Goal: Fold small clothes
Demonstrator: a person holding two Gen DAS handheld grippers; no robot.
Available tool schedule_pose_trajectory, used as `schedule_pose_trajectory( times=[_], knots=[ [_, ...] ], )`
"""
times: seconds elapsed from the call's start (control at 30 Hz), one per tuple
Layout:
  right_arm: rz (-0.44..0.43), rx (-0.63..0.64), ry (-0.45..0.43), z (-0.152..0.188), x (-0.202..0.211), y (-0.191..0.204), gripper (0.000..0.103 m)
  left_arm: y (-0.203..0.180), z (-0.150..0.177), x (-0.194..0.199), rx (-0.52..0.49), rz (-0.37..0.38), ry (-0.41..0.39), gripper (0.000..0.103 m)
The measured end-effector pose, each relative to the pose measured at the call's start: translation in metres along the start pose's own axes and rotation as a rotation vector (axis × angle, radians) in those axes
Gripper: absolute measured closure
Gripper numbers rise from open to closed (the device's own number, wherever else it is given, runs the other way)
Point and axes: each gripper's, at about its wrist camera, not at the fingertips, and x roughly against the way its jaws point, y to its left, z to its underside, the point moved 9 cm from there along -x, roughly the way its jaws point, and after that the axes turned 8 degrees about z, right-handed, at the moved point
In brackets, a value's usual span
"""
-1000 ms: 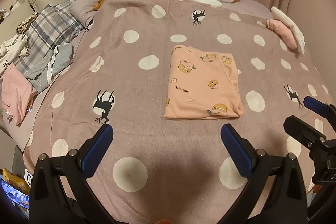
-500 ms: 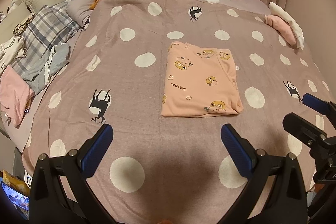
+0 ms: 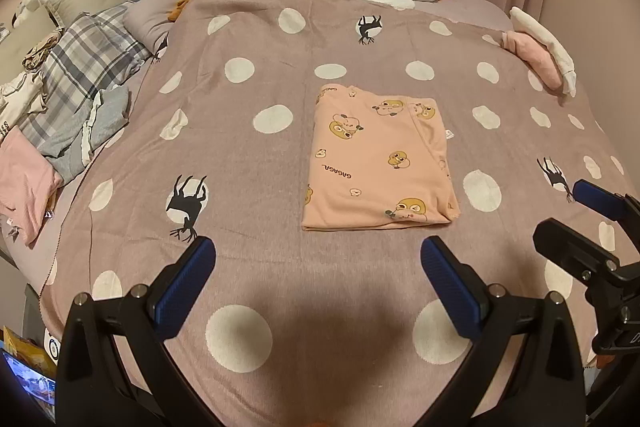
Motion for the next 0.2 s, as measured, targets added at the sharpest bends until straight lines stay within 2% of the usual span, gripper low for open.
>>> schedule_pose_trajectory(
  times=[0.2],
  knots=[
    [-0.001,0.002,-0.001,-0.0019,-0.0001,-0.0007,0.001,-0.0014,-0.0017,0.0003,0.0,0.001,-0.005,0.0]
  ],
)
